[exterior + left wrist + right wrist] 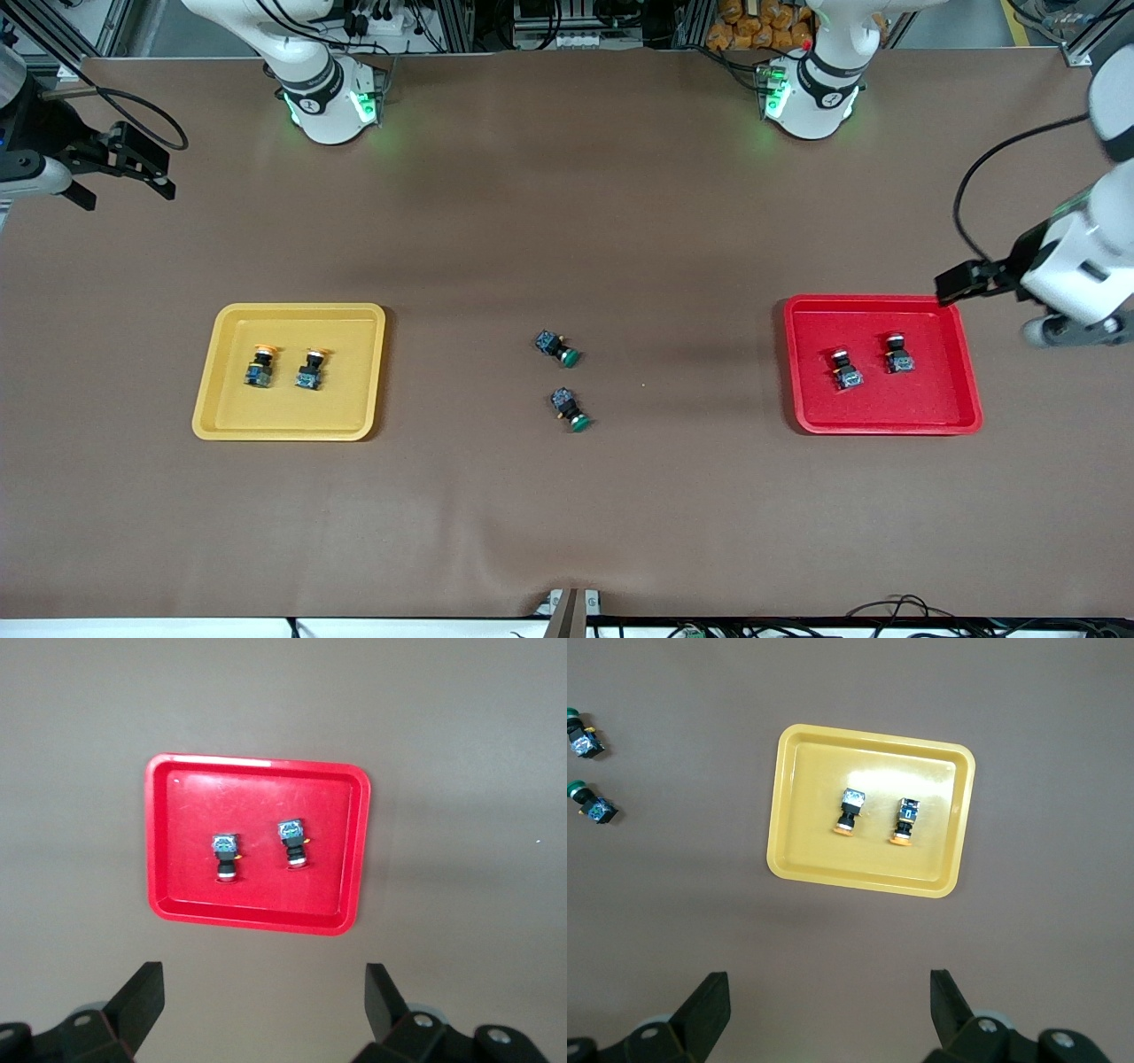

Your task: Place red and yellow buttons in trays

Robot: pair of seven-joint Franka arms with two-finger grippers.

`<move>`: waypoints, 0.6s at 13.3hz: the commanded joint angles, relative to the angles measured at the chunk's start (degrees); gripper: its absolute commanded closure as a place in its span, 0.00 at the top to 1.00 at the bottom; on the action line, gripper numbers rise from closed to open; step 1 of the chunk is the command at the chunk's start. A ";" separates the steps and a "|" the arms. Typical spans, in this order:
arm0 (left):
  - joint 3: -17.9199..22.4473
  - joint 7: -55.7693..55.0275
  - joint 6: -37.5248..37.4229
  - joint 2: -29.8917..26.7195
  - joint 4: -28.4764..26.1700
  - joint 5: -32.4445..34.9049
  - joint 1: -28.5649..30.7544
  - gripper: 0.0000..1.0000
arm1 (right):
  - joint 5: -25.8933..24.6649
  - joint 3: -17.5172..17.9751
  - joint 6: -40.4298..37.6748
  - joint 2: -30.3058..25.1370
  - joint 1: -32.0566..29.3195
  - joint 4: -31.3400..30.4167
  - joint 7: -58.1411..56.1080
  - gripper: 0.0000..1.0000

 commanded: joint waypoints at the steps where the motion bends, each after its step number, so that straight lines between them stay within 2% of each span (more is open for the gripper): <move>1: -0.16 1.00 -2.27 -4.44 -0.16 -1.11 0.34 1.00 | -0.92 0.34 0.15 -0.44 -0.13 -0.26 0.83 1.00; 5: -0.07 0.82 -5.95 -4.71 1.68 -3.48 -0.18 1.00 | -0.92 0.43 0.15 -0.44 -0.05 -0.26 0.75 1.00; 8: 0.19 0.91 -6.93 -8.57 0.46 -3.66 0.51 1.00 | -0.92 0.43 0.15 -0.44 -0.05 -0.17 0.75 1.00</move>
